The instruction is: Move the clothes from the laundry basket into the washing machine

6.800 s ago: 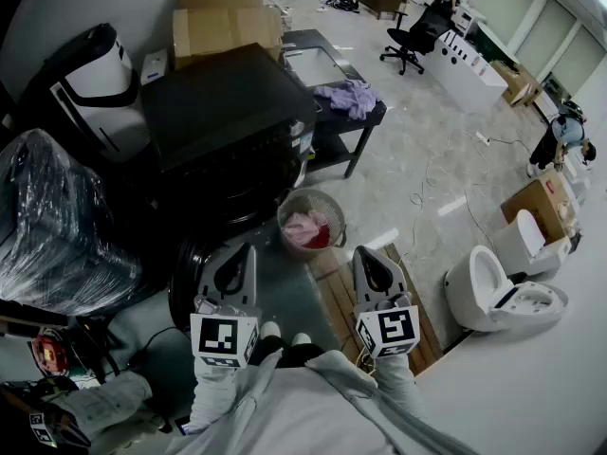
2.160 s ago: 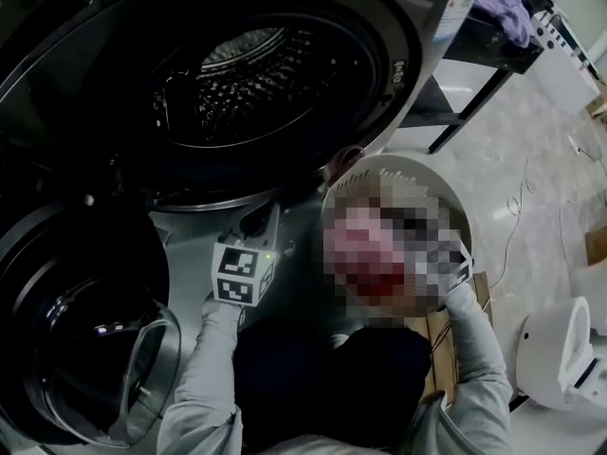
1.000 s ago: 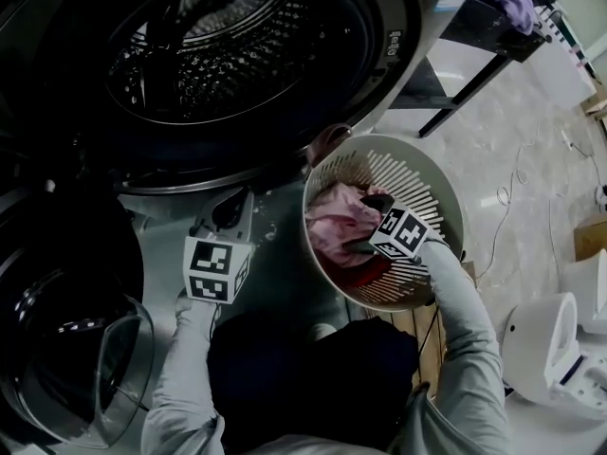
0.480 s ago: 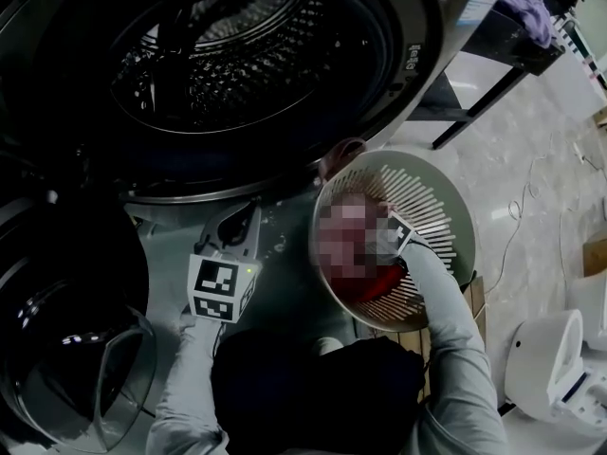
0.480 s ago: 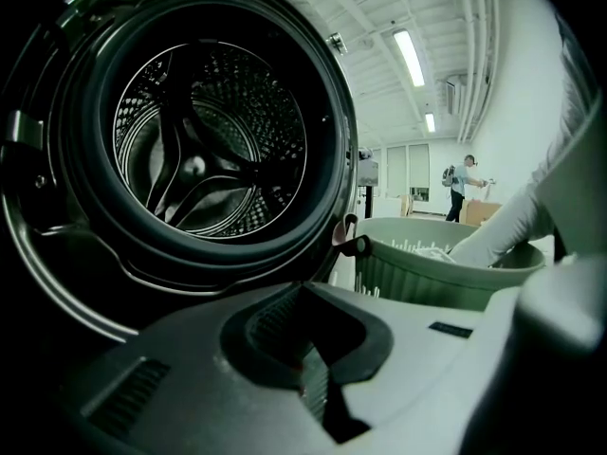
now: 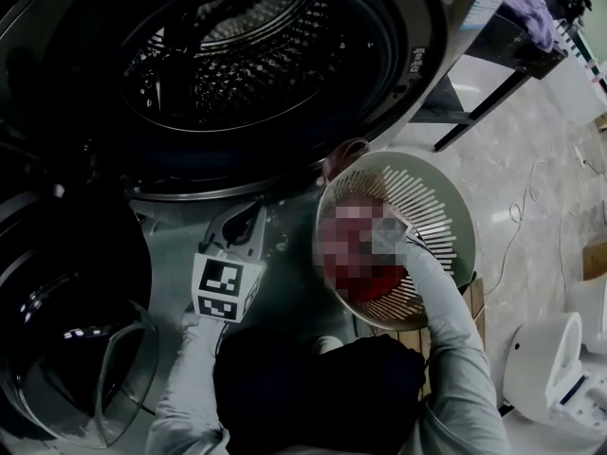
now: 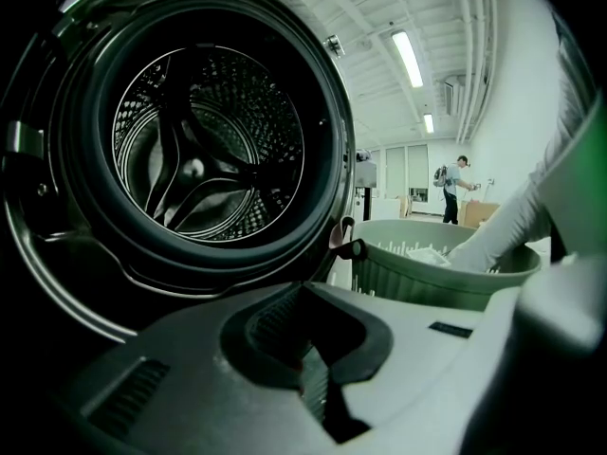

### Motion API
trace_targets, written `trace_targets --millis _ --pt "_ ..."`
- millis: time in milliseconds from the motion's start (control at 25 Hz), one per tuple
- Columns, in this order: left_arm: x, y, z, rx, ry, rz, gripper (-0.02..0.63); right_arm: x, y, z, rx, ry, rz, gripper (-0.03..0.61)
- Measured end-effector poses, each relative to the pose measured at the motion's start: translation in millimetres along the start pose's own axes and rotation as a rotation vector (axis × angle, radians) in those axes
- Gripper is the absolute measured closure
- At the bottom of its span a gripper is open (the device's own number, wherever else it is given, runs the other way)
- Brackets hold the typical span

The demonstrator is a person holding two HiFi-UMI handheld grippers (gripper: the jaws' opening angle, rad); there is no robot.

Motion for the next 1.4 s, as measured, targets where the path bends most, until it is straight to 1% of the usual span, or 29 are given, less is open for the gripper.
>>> trace_targets --millis 40,120,160,280,400,560,840,960,1160,1400 --pt "0 1 1 -0.002 -0.004 -0.001 0.595 1 4 0 -0.015 0.005 0.007 0.406" --pt "1 2 2 -0.006 -0.016 -0.004 0.594 2 13 1 -0.038 0.005 0.028 0.439" --pt "2 3 3 -0.008 -0.019 -0.003 0.595 1 18 0 -0.046 0.003 0.040 0.445" --pt "4 5 2 -0.008 -0.009 0.012 0.595 0 35 -2 -0.074 0.000 0.088 0.448" --pt "6 7 2 -0.007 0.005 0.027 0.595 1 55 -7 -0.105 -0.007 0.164 0.448" --pt "9 10 2 -0.010 0.011 0.043 0.595 -2 81 -11 -0.173 -0.018 0.246 0.448" --pt "16 18 3 -0.011 0.015 0.066 0.595 6 146 -13 -0.284 -0.073 0.459 0.459" --pt "20 21 3 -0.012 0.016 0.077 0.595 11 181 -19 -0.324 -0.097 0.571 0.459" --pt "28 26 5 -0.016 0.008 0.096 0.595 20 239 -32 -0.381 -0.130 0.723 0.462" --pt "35 33 8 -0.020 -0.007 0.119 0.595 39 300 -57 -0.436 -0.104 0.881 0.468"
Point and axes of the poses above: the fingertips, and each gripper's own axes: y backward along the fingers, z to its right, x out of its top, the point moved 9 cm from there along y, backward along the fingers, and after that the axes turned 5 degrees about y, right-handed, at the moved point
